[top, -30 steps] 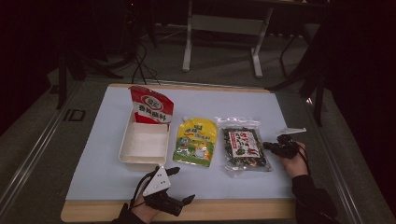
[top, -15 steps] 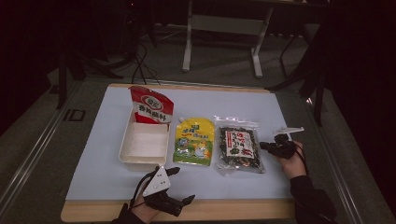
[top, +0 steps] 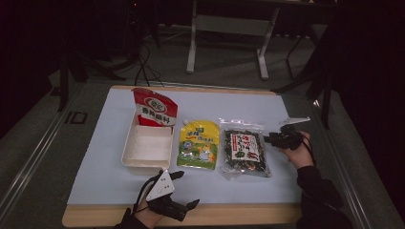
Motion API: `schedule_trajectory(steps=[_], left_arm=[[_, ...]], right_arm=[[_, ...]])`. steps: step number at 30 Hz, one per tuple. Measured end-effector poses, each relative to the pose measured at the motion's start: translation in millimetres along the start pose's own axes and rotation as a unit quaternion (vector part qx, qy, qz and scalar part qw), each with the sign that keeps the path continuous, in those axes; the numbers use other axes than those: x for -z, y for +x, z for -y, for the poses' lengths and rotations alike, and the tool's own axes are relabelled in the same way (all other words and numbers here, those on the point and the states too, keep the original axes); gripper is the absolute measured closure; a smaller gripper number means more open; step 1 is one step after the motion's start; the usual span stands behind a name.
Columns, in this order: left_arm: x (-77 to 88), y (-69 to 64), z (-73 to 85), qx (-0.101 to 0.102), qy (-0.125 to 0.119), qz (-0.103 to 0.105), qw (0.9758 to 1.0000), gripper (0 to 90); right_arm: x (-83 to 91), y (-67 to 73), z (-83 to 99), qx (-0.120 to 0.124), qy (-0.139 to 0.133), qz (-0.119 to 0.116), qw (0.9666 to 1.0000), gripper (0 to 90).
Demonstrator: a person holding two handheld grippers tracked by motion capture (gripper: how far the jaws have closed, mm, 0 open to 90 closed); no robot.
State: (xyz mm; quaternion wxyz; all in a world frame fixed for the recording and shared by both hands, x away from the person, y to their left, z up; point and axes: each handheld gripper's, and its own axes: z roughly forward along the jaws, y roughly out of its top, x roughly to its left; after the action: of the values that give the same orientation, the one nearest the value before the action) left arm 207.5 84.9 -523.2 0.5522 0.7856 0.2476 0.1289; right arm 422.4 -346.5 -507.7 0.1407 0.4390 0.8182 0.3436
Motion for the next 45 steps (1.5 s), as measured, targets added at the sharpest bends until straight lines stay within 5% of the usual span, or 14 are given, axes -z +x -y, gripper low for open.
schedule_trajectory(steps=[5,16,28,37,41,45], left_arm=[[0.6,-0.4,0.3,0.000,0.000,-0.001,1.0000,2.3],[5.7,-0.3,2.9,0.004,-0.001,-0.011,0.9999,2.3],[13.0,-0.5,7.2,0.011,0.000,-0.027,0.9996,2.3],[16.2,-0.4,9.4,0.017,0.001,-0.035,0.9992,2.3],[16.8,-0.4,9.7,0.017,0.002,-0.035,0.9992,2.3],[16.6,-0.5,9.6,0.016,0.003,-0.035,0.9993,2.3]], right_arm=[[-5.2,-6.3,-13.9,0.004,0.004,0.009,0.9999,49.8],[-23.4,-26.0,-31.9,-0.002,0.016,0.024,0.9996,46.2],[-42.7,-36.6,-43.3,-0.013,0.024,0.008,0.9996,43.4],[-59.7,-39.6,-46.8,0.000,0.051,-0.001,0.9987,40.3],[-64.0,-38.9,-46.5,0.001,0.064,-0.006,0.9979,48.7],[-63.5,-36.5,-47.3,0.014,0.067,0.000,0.9977,66.4]])
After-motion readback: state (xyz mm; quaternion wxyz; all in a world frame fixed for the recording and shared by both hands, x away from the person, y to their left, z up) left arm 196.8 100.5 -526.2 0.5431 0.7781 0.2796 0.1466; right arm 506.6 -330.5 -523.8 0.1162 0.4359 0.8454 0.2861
